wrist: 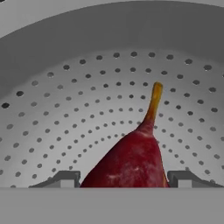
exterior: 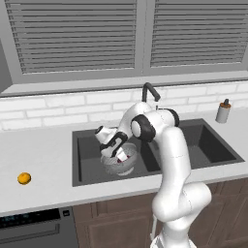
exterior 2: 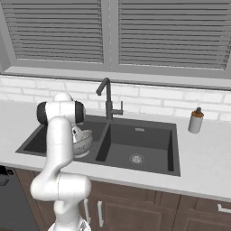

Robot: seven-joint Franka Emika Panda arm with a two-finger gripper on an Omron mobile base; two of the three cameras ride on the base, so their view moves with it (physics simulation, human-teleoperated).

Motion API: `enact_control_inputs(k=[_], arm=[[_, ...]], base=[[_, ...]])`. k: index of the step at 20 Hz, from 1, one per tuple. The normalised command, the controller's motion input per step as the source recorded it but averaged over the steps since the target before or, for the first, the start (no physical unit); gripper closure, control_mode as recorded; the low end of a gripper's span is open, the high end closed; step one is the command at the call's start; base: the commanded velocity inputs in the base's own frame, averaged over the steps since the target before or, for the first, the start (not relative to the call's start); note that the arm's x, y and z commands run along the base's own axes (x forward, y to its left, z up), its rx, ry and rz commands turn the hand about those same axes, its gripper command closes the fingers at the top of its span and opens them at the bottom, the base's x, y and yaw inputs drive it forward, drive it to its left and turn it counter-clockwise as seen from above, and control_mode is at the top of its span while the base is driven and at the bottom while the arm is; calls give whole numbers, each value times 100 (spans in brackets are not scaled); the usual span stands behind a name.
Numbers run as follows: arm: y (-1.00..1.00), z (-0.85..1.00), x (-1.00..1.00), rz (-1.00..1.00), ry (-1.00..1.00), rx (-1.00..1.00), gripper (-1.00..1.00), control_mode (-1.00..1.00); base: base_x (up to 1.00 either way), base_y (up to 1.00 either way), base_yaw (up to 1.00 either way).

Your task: Put the colander in the sink, put the tangerine, pear in the colander, and turn on the sink faucet and pour water over the colander.

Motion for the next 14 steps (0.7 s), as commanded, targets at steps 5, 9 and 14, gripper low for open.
enact_control_inputs(k=[5,9,14], arm=[[2,-37,7,0,-9,-2,100,-100],[0,0,-1,0,-20,0,-100,-100],[-9,2,-24,0,-25,5,-100,-100]], base=[[0,0,0],[0,0,0],[0,0,0]])
